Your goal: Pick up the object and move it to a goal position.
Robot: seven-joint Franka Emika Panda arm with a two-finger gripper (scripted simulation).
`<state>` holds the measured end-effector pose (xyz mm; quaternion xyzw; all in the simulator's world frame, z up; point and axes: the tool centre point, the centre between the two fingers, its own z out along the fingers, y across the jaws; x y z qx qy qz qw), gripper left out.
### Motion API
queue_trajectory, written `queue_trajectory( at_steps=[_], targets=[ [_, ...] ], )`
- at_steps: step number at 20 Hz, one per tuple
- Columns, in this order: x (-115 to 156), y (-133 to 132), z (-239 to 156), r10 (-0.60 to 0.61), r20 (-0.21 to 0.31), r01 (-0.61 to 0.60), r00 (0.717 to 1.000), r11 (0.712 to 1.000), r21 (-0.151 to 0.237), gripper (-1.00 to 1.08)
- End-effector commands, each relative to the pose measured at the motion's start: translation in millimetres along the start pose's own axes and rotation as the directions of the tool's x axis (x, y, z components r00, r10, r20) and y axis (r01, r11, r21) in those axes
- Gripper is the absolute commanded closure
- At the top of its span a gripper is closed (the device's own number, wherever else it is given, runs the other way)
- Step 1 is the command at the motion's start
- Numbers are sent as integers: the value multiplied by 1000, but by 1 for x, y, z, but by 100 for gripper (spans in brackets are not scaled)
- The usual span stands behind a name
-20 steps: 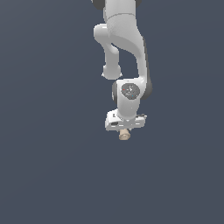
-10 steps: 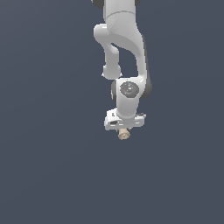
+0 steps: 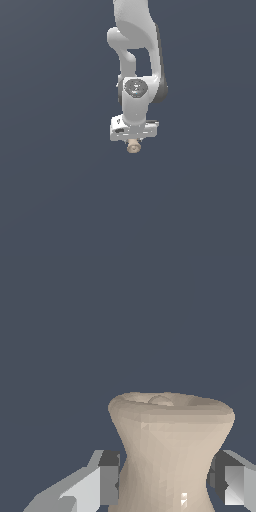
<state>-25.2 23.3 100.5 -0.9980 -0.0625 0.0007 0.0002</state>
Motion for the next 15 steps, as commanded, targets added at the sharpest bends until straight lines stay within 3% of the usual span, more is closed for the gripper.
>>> queue_trajectory(
  at_steps=[1, 8, 15],
  targets=[
    [-7, 15, -17, 1, -1, -1, 1000, 1000, 0, 108],
    [-20, 45, -53, 1, -2, -1, 1000, 1000, 0, 108],
    [-23, 56, -65, 1, -2, -1, 1000, 1000, 0, 108]
  ],
)
